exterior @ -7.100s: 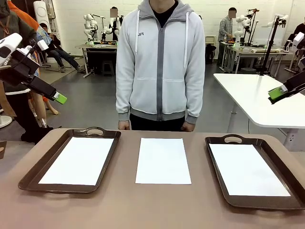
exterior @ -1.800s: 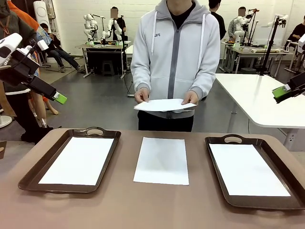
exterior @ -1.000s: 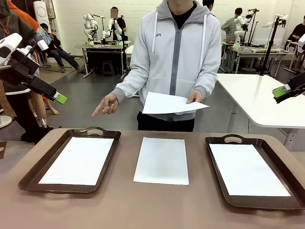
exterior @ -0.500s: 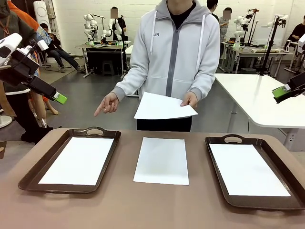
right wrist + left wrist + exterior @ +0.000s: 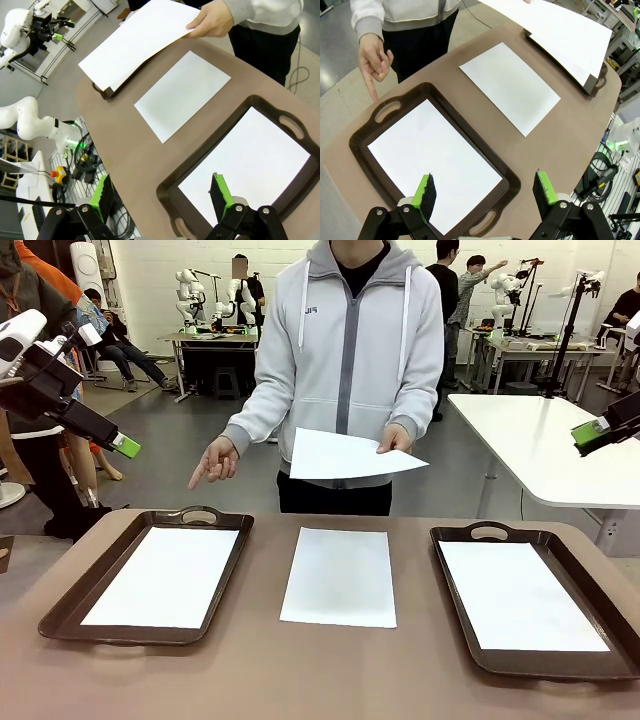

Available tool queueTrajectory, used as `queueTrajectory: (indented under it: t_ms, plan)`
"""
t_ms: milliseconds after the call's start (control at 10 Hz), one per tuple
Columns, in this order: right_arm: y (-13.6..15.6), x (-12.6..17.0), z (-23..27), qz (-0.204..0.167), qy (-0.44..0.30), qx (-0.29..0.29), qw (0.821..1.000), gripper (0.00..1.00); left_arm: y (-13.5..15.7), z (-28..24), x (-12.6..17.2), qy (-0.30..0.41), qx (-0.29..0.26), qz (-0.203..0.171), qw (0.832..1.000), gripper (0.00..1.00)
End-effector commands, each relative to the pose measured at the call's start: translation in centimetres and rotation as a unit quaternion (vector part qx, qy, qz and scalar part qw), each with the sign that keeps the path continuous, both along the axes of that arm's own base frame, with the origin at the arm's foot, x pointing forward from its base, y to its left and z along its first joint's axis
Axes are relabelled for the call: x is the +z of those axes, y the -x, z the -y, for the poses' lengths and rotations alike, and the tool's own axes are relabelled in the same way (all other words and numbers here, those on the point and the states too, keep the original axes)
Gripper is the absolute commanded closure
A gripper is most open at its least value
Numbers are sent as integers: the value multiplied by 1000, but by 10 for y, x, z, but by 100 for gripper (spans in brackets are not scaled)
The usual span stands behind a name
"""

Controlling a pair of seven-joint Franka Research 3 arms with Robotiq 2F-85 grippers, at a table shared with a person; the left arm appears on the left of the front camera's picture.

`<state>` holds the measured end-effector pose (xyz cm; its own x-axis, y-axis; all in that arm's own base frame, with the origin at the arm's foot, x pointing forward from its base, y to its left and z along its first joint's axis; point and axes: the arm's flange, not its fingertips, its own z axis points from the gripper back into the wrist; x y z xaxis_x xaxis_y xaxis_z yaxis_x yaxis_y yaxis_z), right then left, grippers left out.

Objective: Sort the A4 documents.
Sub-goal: Receive the A4 Paper.

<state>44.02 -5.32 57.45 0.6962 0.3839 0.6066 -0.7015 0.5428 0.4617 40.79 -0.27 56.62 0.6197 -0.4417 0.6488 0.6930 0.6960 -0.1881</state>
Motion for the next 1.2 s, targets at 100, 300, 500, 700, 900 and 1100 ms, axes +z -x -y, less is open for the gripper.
queueTrajectory:
  t_ms: [100,300,500,700,900,1100]
  plan:
    - [0,0,-1,0,-1,2,1000,0,-19,3,-12,41,19,-16,999,0]
    - [0,0,-1,0,-1,2,1000,0,-55,12,-26,90,30,-60,994,0]
    - [0,0,-1,0,-1,2,1000,0,-99,28,-45,137,45,-112,983,0]
    - [0,0,-1,0,-1,2,1000,0,-129,52,-63,197,54,-162,966,0]
    - [0,0,-1,0,-1,2,1000,0,-157,73,-88,259,73,-211,940,0]
    - [0,0,-1,0,-1,2,1000,0,-176,93,-104,309,70,-248,915,0]
